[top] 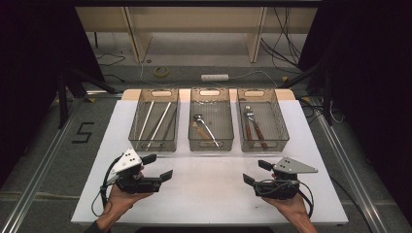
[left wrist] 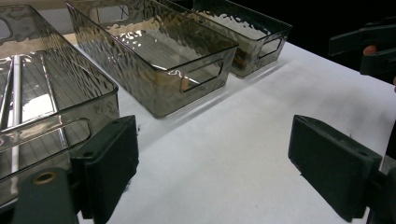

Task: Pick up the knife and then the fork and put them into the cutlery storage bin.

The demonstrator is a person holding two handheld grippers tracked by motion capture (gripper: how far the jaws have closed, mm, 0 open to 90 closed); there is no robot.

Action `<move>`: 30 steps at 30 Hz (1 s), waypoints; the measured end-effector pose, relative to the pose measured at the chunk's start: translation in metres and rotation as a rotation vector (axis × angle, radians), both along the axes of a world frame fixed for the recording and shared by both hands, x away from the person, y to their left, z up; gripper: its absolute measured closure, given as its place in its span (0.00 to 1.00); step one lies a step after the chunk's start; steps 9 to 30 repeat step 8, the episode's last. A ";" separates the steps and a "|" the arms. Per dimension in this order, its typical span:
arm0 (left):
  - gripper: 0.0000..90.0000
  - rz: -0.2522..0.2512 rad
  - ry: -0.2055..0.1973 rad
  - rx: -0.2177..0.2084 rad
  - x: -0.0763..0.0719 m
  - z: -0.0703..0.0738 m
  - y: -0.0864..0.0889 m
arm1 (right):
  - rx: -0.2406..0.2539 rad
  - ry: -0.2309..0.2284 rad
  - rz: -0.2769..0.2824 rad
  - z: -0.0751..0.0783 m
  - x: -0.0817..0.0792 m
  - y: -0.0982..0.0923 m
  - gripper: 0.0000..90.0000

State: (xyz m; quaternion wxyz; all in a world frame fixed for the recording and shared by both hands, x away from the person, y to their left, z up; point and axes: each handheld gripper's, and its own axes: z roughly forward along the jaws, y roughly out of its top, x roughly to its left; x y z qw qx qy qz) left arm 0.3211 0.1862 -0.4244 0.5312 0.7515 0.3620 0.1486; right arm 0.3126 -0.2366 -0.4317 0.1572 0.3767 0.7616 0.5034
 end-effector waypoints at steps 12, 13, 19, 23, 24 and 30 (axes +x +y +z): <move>0.17 -0.001 -0.004 0.002 0.000 0.000 0.000 | -0.015 0.003 -0.005 0.000 0.001 0.000 0.26; 0.17 -0.001 -0.004 0.002 0.000 0.000 0.000 | -0.015 0.003 -0.005 0.000 0.001 0.000 0.26; 0.17 -0.001 -0.004 0.002 0.000 0.000 0.000 | -0.015 0.003 -0.005 0.000 0.001 0.000 0.26; 0.17 -0.001 -0.004 0.002 0.000 0.000 0.000 | -0.015 0.003 -0.005 0.000 0.001 0.000 0.26; 0.17 -0.001 -0.004 0.002 0.000 0.000 0.000 | -0.015 0.003 -0.005 0.000 0.001 0.000 0.26; 0.17 -0.001 -0.004 0.002 0.000 0.000 0.000 | -0.015 0.003 -0.005 0.000 0.001 0.000 0.26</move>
